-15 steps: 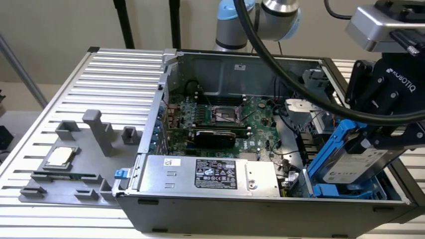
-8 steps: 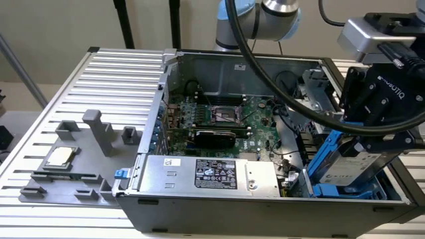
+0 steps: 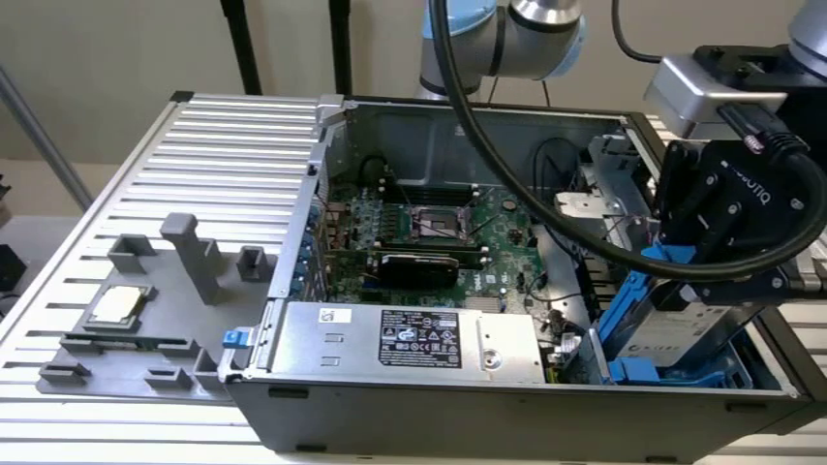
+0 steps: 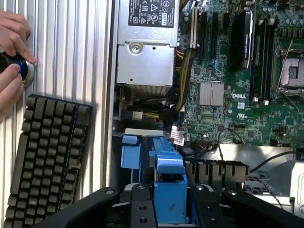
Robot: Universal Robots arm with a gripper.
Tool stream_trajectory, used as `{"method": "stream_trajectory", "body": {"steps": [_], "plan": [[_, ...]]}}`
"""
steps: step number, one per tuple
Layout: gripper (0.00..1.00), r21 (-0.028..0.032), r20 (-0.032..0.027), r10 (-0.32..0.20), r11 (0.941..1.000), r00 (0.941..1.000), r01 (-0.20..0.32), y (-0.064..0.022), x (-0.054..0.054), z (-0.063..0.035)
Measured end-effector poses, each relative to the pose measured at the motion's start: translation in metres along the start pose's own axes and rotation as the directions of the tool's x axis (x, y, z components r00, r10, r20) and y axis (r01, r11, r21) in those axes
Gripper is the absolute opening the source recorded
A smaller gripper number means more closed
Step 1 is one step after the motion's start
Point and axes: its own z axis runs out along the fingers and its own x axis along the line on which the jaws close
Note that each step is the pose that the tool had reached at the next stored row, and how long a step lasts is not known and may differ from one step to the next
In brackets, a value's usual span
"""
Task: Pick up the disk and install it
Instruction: 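Insert the disk into the insertion slot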
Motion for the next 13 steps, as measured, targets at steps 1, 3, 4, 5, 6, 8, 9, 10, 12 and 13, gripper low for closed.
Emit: {"method": "stream_trajectory", "body": {"steps": [1,3,4,5,6,8,9,10,12,13], "plan": [[0.0,0.0,0.0,-0.001,1.0,1.0,0.001,0.0,0.0,0.001],[0.0,0.0,0.0,-0.002,1.0,1.0,0.002,-0.0001,0.0,0.0028],[0.0,0.0,0.0002,-0.003,1.0,1.0,0.003,-0.0002,0.0,0.0037],[0.0,-0.0001,0.0002,-0.004,1.0,1.0,0.004,-0.0002,0.0001,0.0045],[0.0,-0.0002,-0.0002,-0.005,1.0,1.0,0.005,-0.0002,0.0,0.0051],[0.0,-0.0005,-0.0001,-0.006,1.0,1.0,0.006,-0.0002,0.0,0.0066],[0.0,-0.0007,-0.0002,-0.007,1.0,1.0,0.007,-0.0002,0.0,0.0072],[0.0,-0.0007,0.0005,-0.008,1.0,1.0,0.008,-0.0004,0.0,0.0079],[1.0,-0.001,0.0007,-0.009,1.0,1.0,0.009,-0.0006,0.0,0.0089],[1.0,-0.0012,0.0003,-0.009,1.0,1.0,0.009,-0.0006,0.0,0.0088]]}}
